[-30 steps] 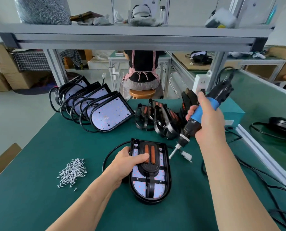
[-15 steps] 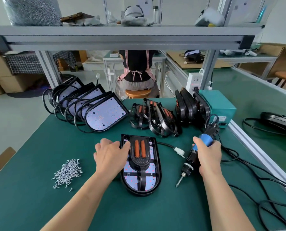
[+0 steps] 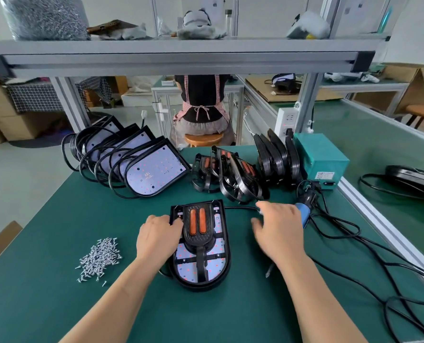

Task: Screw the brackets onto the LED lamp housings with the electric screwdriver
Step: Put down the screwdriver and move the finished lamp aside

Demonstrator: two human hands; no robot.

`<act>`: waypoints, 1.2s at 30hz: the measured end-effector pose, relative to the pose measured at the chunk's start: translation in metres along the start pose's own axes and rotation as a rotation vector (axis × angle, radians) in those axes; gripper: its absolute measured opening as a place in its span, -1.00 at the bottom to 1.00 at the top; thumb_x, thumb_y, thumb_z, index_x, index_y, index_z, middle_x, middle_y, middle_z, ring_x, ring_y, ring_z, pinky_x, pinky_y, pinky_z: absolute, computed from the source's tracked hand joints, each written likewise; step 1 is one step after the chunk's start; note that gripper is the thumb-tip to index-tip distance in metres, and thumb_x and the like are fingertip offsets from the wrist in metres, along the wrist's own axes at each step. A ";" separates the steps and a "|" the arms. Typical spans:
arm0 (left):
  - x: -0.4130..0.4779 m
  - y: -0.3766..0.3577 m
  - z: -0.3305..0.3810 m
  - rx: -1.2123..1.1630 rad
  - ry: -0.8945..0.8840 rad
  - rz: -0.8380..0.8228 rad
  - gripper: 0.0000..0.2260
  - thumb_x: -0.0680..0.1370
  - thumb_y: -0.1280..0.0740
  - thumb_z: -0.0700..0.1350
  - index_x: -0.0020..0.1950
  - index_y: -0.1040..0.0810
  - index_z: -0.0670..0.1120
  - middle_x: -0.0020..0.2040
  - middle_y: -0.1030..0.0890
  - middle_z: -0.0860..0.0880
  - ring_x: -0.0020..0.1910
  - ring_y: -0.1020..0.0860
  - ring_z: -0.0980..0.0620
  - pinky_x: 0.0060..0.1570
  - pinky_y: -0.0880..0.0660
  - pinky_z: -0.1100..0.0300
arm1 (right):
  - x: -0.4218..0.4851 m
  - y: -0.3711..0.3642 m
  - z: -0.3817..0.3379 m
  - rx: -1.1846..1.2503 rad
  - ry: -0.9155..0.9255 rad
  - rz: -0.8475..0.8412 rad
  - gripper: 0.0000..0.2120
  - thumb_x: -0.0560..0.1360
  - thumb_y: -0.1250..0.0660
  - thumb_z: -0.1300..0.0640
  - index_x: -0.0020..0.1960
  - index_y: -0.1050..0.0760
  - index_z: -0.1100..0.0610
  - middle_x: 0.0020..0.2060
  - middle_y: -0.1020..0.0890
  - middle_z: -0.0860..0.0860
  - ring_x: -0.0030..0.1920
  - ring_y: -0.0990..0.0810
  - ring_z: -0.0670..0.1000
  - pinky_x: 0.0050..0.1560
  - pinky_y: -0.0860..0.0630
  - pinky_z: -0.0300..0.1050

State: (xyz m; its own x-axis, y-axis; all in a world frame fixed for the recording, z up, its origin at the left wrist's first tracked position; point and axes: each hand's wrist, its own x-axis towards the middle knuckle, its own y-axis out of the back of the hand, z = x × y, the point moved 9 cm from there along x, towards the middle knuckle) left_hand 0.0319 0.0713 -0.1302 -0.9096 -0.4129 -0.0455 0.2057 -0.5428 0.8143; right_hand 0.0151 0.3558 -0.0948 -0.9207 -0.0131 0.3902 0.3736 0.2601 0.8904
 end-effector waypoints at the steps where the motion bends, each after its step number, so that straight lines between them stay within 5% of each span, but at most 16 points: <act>1: 0.000 0.001 -0.002 -0.021 0.015 0.019 -0.63 0.56 -0.25 0.00 -0.39 -0.35 -0.14 -0.24 -0.47 -0.14 -0.25 -0.41 -0.16 -0.30 -0.29 0.08 | -0.001 -0.009 -0.009 -0.094 0.034 -0.084 -0.72 0.57 -0.32 -0.04 0.24 -0.53 0.03 0.02 -0.65 -0.05 0.09 -0.59 0.09 0.17 -0.33 0.00; 5: -0.002 0.002 -0.009 -0.141 0.096 0.103 -0.62 0.55 -0.28 -0.02 -0.40 -0.32 -0.16 -0.21 -0.45 -0.15 -0.25 -0.40 -0.16 -0.28 -0.31 0.07 | -0.004 -0.023 -0.026 -0.132 0.066 -0.240 -0.85 0.64 -0.19 0.10 0.17 -0.45 0.06 0.04 -0.55 0.01 0.07 -0.57 0.14 -0.05 -0.34 0.00; 10: -0.009 0.004 -0.013 -0.334 0.175 0.203 -0.67 0.60 -0.22 0.00 -0.29 -0.38 -0.18 0.03 -0.44 -0.16 0.04 -0.43 -0.22 0.15 -0.42 -0.06 | -0.017 -0.042 -0.042 0.677 -0.203 -0.436 -0.55 0.67 -0.11 -0.17 -0.25 -0.35 0.12 -0.26 -0.53 0.01 -0.13 -0.51 0.12 -0.11 -0.34 0.02; 13: -0.022 -0.004 -0.008 -0.721 0.157 0.172 -0.66 0.61 -0.27 0.05 -0.29 -0.35 -0.09 -0.08 -0.45 -0.08 -0.12 -0.41 -0.13 -0.02 -0.41 -0.03 | -0.029 -0.056 -0.053 1.059 -0.393 -0.583 -0.58 0.49 -0.35 -0.30 0.02 -0.55 0.07 -0.03 -0.69 -0.09 0.02 -0.64 -0.04 0.07 -0.55 -0.02; 16: -0.039 -0.022 0.005 -1.163 0.085 0.002 -0.72 0.57 -0.31 0.16 -0.07 -0.56 -0.06 -0.04 -0.67 -0.06 -0.06 -0.61 -0.07 0.08 -0.52 -0.04 | -0.038 -0.071 -0.054 1.313 -0.566 -0.630 -0.70 0.52 -0.48 0.06 0.18 -0.50 0.12 -0.04 -0.74 0.03 -0.05 -0.72 0.03 0.08 -0.61 0.05; 19: -0.040 -0.030 0.014 -1.146 -0.029 -0.096 -0.67 0.45 -0.27 0.35 0.01 -0.61 0.18 0.08 -0.69 0.09 0.12 -0.64 0.02 0.21 -0.52 -0.03 | -0.038 -0.070 -0.049 1.421 -0.595 -0.511 -0.73 0.55 -0.45 0.21 0.22 -0.52 0.15 0.02 -0.73 0.09 -0.03 -0.71 0.04 0.13 -0.60 0.03; 22: -0.034 -0.027 0.011 -1.056 -0.070 -0.044 -0.78 0.46 -0.21 0.41 -0.07 -0.44 0.32 -0.05 -0.59 0.30 0.07 -0.55 0.10 0.32 -0.45 -0.11 | -0.030 -0.052 -0.040 1.400 -0.507 -0.351 -0.72 0.57 -0.42 0.22 0.27 -0.54 0.14 0.04 -0.73 -0.03 0.01 -0.71 -0.10 0.04 -0.61 -0.20; 29: -0.033 -0.031 0.014 -1.072 -0.157 -0.057 -0.72 0.51 -0.23 0.34 0.10 -0.45 0.23 0.19 -0.67 -0.02 0.22 -0.62 0.11 0.35 -0.43 0.01 | -0.011 0.002 0.003 1.428 -0.465 -0.057 -0.67 0.59 -0.40 0.19 0.33 -0.50 0.06 0.08 -0.71 -0.11 0.04 -0.68 -0.18 -0.05 -0.55 -0.35; 36: -0.035 -0.038 0.015 -0.980 -0.231 -0.087 -0.74 0.48 -0.25 0.37 0.05 -0.50 0.28 0.17 -0.68 0.12 0.17 -0.64 0.15 0.36 -0.42 -0.07 | -0.001 0.052 0.108 1.515 -0.645 0.396 -0.67 0.62 -0.33 0.25 0.37 -0.47 0.21 0.17 -0.67 0.07 -0.01 -0.65 -0.05 -0.08 -0.55 -0.28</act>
State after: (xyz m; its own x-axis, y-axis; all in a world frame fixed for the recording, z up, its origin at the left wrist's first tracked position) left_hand 0.0503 0.1171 -0.1504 -0.9618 -0.2482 0.1157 0.2469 -0.9687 -0.0257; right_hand 0.0236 0.4734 -0.0738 -0.8398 0.5423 0.0250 0.4917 0.7794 -0.3884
